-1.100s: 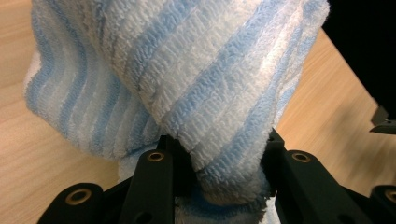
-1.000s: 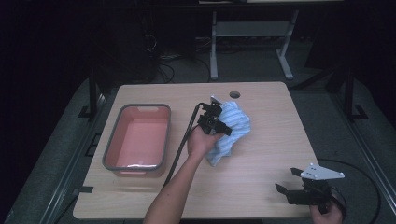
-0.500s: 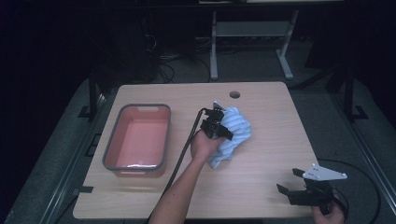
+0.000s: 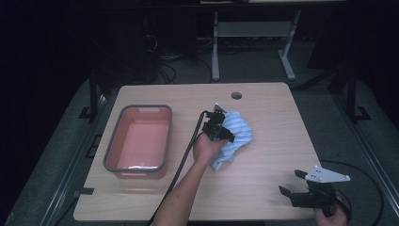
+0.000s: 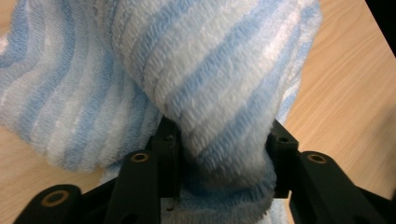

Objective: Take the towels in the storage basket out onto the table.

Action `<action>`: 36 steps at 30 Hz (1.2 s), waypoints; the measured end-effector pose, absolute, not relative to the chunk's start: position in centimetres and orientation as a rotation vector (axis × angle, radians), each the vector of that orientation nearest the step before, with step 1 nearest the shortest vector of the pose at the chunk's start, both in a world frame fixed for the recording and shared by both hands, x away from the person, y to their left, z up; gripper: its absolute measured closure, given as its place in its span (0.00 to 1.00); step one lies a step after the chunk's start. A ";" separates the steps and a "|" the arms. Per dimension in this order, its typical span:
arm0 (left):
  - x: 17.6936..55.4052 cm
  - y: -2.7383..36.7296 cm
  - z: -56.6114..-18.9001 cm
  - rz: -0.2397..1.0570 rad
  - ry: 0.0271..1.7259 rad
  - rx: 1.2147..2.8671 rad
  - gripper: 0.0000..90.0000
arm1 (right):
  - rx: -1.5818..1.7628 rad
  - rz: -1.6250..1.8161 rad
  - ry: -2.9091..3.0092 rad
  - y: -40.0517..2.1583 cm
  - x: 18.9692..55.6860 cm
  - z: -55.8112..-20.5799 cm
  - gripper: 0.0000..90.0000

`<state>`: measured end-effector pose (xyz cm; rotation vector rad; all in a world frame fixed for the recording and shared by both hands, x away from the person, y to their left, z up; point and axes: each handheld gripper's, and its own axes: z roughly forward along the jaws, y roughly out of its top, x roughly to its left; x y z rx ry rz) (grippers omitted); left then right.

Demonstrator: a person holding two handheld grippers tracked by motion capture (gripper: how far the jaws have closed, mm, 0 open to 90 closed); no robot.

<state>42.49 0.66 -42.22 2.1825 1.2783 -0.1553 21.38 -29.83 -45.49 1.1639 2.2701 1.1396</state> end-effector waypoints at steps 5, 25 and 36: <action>42.2 0.8 -42.2 -0.151 1.279 2.165 0.55 | 1.162 1.137 2.275 -29.7 21.4 -45.5 0.16; 40.7 3.0 -40.4 -0.138 1.228 2.077 0.46 | 1.156 1.131 2.278 -29.6 21.6 -45.5 0.16; 38.9 5.8 -40.3 -0.138 1.207 2.052 0.43 | 1.156 1.121 2.286 -29.5 21.7 -45.6 0.16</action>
